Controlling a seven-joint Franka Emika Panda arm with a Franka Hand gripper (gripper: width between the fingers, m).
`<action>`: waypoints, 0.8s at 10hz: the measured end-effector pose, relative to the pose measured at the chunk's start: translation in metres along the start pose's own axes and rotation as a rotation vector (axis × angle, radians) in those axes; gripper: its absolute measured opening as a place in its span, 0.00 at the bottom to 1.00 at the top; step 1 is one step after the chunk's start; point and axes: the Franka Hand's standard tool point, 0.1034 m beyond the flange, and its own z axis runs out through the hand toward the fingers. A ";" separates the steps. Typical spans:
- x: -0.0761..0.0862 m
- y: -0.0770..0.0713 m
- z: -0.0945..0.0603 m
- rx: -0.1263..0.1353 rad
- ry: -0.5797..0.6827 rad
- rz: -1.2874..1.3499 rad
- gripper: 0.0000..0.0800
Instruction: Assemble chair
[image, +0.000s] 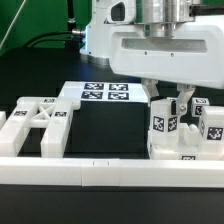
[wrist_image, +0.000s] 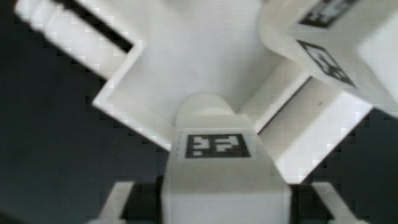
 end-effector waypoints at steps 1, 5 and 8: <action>-0.002 0.000 0.000 -0.017 -0.017 0.148 0.36; -0.001 0.000 0.000 -0.017 -0.016 0.055 0.72; 0.001 0.000 -0.001 -0.018 -0.013 -0.256 0.81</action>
Offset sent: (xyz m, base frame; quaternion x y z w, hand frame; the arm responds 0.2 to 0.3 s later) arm 0.0000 0.0000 0.0000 0.0000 0.0000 -0.0650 0.9979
